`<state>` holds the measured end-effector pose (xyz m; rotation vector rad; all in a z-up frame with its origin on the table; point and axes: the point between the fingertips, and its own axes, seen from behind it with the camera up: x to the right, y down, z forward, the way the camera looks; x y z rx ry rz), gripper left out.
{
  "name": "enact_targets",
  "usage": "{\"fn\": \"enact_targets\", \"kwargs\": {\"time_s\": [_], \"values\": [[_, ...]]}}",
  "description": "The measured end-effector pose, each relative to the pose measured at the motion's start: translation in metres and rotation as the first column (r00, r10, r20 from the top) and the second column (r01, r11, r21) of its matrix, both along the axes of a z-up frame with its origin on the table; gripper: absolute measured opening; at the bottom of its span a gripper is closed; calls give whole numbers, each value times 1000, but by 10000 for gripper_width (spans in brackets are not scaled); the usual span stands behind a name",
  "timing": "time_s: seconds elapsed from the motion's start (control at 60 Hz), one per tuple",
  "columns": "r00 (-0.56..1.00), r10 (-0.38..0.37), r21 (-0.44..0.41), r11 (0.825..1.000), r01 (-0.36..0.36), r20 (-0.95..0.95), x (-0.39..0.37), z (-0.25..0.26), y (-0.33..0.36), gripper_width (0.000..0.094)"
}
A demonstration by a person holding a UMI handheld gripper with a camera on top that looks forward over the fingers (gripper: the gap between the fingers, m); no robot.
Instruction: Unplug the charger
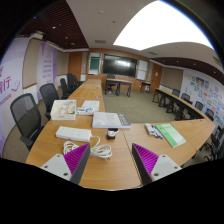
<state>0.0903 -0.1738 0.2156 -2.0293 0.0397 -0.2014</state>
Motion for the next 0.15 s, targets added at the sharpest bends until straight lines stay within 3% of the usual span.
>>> {"fn": "enact_targets", "kwargs": {"time_s": [0.15], "values": [[1000,20,24,1000,-21,15,-8,10,-7,852]]}}
